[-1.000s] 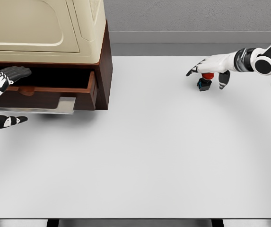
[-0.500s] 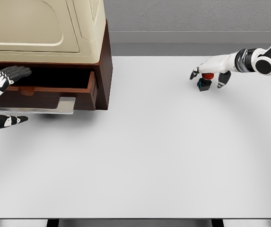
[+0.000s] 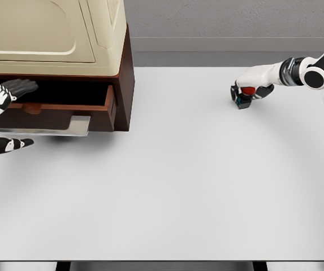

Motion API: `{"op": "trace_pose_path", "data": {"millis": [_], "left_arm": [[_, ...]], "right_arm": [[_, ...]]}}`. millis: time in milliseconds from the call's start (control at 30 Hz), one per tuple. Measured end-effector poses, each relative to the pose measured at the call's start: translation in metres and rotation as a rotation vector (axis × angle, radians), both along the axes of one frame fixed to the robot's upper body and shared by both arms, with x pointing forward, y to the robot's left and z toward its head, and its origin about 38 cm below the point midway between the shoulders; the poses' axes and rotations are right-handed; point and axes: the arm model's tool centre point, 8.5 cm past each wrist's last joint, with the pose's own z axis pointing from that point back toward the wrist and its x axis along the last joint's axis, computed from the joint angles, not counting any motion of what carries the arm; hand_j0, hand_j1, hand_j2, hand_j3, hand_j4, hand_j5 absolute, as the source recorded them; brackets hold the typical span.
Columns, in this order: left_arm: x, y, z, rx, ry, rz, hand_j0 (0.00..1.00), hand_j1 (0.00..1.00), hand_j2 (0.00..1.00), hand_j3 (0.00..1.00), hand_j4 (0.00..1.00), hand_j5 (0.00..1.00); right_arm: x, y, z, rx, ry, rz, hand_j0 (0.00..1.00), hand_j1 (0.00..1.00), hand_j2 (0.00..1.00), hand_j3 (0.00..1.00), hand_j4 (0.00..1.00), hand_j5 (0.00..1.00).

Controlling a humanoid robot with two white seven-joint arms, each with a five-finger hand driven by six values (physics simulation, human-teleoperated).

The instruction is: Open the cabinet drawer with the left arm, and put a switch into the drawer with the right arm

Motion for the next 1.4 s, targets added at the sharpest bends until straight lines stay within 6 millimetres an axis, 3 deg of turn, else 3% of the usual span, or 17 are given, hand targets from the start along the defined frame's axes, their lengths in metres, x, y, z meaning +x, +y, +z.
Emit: {"op": "trace_pose_path", "data": {"millis": [100, 200, 400, 467, 600, 967, 1067, 1267, 1400], "left_arm": [[0.0, 0.0, 0.0, 0.0, -0.001, 0.0, 1.0, 1.0, 1.0, 1.0, 1.0, 1.0], [0.0, 0.0, 0.0, -0.001, -0.001, 0.001, 1.0, 1.0, 1.0, 1.0, 1.0, 1.0], [0.0, 0.001, 0.0, -0.002, -0.001, 0.002, 1.0, 1.0, 1.0, 1.0, 1.0, 1.0], [0.0, 0.001, 0.0, -0.002, -0.001, 0.002, 1.0, 1.0, 1.0, 1.0, 1.0, 1.0], [0.0, 0.0, 0.0, -0.005, -0.003, 0.003, 1.0, 1.0, 1.0, 1.0, 1.0, 1.0], [0.0, 0.0, -0.001, -0.008, -0.001, 0.003, 1.0, 1.0, 1.0, 1.0, 1.0, 1.0], [0.0, 0.0, -0.001, -0.008, -0.001, 0.003, 1.0, 1.0, 1.0, 1.0, 1.0, 1.0], [0.0, 0.0, -0.001, -0.008, -0.001, 0.003, 1.0, 1.0, 1.0, 1.0, 1.0, 1.0], [0.0, 0.0, -0.001, -0.009, -0.001, 0.003, 1.0, 1.0, 1.0, 1.0, 1.0, 1.0]], "right_arm": [[0.0, 0.002, 0.0, 0.006, 0.0, 0.004, 0.37, 0.37, 0.37, 0.37, 0.37, 0.37], [0.001, 0.005, 0.003, 0.021, -0.005, 0.007, 0.35, 0.35, 0.35, 0.35, 0.35, 0.35], [-0.006, 0.028, 0.033, 0.101, -0.071, 0.104, 0.34, 0.34, 0.34, 0.34, 0.34, 0.34], [-0.019, 0.038, 0.044, 0.121, -0.101, 0.173, 0.25, 0.25, 0.25, 0.25, 0.25, 0.25], [-0.043, 0.06, 0.063, 0.142, -0.148, 0.299, 0.2, 0.2, 0.2, 0.2, 0.2, 0.2], [-0.149, 0.123, 0.133, 0.246, -0.247, 0.711, 0.2, 0.2, 0.2, 0.2, 0.2, 0.2], [-0.161, 0.14, 0.156, 0.247, -0.289, 0.788, 0.2, 0.2, 0.2, 0.2, 0.2, 0.2], [-0.173, 0.192, 0.167, 0.26, -0.294, 0.924, 0.2, 0.2, 0.2, 0.2, 0.2, 0.2], [-0.176, 0.213, 0.172, 0.268, -0.295, 0.969, 0.2, 0.2, 0.2, 0.2, 0.2, 0.2]]}}
